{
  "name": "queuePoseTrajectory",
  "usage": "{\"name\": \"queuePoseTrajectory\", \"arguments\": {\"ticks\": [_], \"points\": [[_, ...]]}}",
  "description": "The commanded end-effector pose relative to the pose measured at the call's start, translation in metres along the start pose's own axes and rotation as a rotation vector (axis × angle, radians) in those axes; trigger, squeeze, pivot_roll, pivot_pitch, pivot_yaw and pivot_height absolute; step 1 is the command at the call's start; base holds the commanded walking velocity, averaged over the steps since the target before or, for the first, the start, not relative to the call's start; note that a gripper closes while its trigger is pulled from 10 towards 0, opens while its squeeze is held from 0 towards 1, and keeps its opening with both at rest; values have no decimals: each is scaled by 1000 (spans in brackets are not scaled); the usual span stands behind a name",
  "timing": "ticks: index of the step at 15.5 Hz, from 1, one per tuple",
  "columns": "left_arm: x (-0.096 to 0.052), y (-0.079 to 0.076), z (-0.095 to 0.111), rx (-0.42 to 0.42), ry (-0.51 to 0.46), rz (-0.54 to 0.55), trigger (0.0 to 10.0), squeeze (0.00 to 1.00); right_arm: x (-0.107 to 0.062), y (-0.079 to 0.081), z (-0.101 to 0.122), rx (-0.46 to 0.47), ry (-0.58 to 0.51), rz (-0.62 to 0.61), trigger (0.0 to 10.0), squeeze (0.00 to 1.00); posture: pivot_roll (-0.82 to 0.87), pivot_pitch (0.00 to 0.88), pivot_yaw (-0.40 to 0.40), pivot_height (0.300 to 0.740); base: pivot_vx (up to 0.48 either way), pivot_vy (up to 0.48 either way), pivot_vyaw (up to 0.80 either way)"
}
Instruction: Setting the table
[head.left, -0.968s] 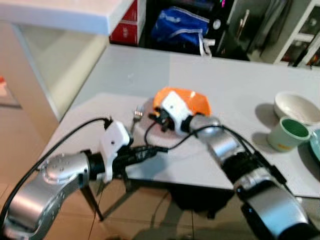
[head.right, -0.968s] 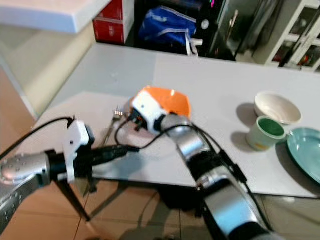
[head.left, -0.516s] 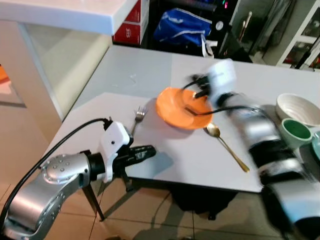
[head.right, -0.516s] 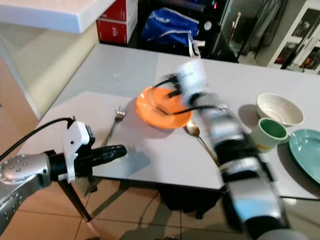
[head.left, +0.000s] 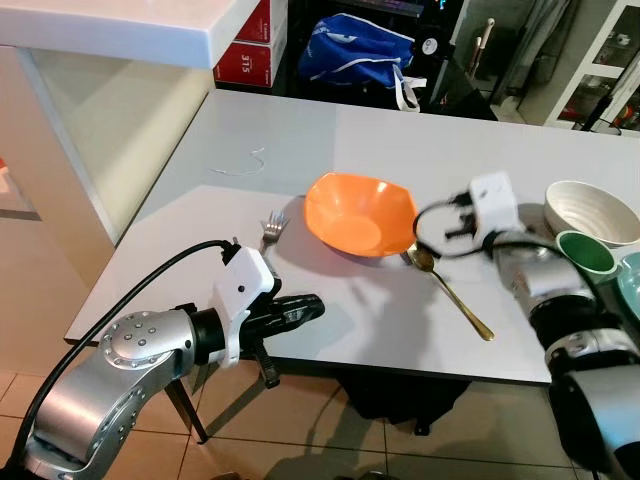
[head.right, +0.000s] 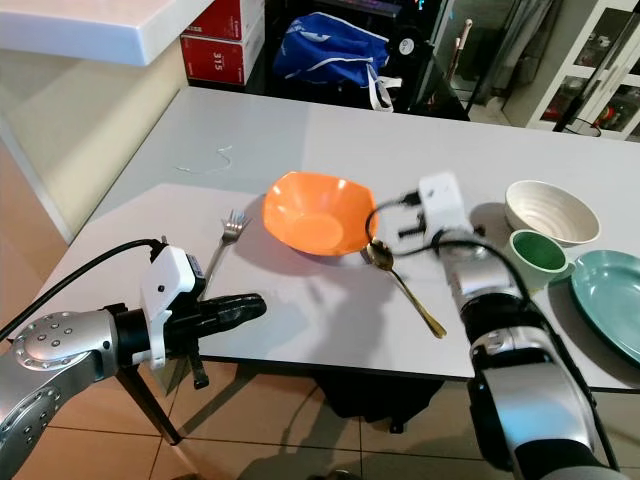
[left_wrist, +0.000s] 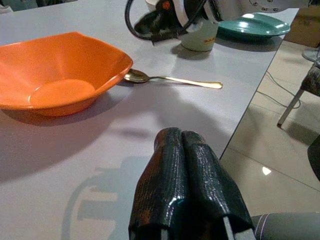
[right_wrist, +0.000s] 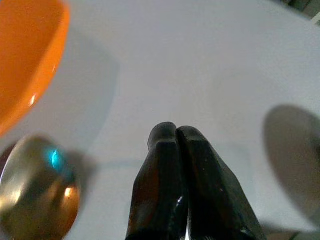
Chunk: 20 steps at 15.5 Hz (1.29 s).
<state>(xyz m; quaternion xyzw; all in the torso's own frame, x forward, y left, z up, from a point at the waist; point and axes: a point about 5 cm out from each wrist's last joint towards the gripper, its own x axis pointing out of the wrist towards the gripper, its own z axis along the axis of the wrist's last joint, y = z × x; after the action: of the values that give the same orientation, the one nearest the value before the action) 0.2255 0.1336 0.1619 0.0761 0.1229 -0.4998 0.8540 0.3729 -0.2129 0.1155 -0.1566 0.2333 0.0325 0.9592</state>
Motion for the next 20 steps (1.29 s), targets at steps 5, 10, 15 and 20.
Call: {"name": "queuePoseTrajectory", "arguments": {"ticks": [5,10,15,20], "points": [[-2,-4,2,10,4,-8,10000,0,-2,29,-9,124,111,161,0,0,-31,0,-93,740,0,0,0],[-3,-5,2,9,3,-1,10000,0,-1,59,2,290,117,270,0,0,-19,0,-105,740,0,0,0],[-5,-3,1,9,11,17,10000,0,4,86,15,406,70,316,0,0,-5,0,-103,740,0,0,0],[-7,2,3,16,26,41,10000,0,2,133,62,413,-112,425,0,0,32,6,-93,740,0,0,0]]}}
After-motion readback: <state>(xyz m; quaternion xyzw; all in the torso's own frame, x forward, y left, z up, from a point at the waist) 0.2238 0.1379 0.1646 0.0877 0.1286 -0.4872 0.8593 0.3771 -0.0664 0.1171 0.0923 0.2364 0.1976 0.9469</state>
